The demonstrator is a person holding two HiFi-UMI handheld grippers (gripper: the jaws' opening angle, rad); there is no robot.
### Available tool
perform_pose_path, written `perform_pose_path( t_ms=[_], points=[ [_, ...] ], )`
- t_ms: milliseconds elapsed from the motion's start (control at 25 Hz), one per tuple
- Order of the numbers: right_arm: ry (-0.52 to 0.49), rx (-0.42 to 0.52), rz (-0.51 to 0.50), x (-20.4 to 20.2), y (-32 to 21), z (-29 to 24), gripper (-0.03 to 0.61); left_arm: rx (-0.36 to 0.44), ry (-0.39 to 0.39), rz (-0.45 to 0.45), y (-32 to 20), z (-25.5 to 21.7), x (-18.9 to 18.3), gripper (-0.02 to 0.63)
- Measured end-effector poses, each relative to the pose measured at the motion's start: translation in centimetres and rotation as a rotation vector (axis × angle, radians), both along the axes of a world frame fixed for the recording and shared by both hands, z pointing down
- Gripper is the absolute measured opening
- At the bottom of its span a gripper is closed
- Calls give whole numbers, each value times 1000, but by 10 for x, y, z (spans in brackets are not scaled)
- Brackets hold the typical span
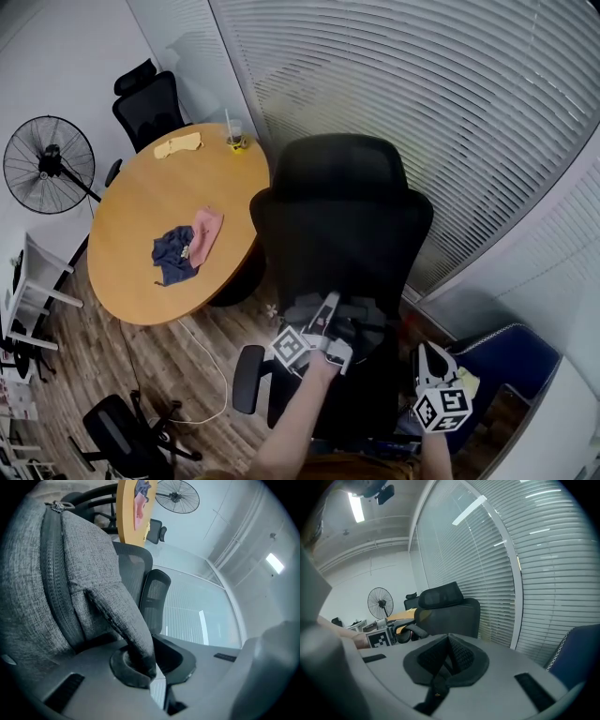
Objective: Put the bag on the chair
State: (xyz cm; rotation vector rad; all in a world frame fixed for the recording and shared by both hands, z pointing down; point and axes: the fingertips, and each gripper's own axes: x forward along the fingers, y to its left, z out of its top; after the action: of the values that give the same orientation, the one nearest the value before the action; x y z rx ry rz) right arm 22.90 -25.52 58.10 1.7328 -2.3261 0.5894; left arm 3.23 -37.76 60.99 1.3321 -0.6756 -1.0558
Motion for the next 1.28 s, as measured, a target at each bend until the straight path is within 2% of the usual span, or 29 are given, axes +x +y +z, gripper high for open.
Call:
perform_pose_path(
  t_ms=[440, 680, 840, 1160, 1280],
  points=[
    [-37, -5, -31, -7, 3, -1, 13, -13, -40, -2, 7, 0, 3, 32],
    [-56, 27, -34, -11, 6, -14, 13, -20, -88, 51, 19, 7, 10, 116],
    [-53, 22, -24, -14, 21, -16, 14, -17, -111, 73, 34, 5, 12, 127],
    [-59, 60, -30, -38, 49, -28, 12, 66, -214, 102, 73, -25, -10, 107],
    [-58, 78, -38, -52, 62, -38, 13, 93, -228, 62, 93, -42, -28, 90]
  ],
)
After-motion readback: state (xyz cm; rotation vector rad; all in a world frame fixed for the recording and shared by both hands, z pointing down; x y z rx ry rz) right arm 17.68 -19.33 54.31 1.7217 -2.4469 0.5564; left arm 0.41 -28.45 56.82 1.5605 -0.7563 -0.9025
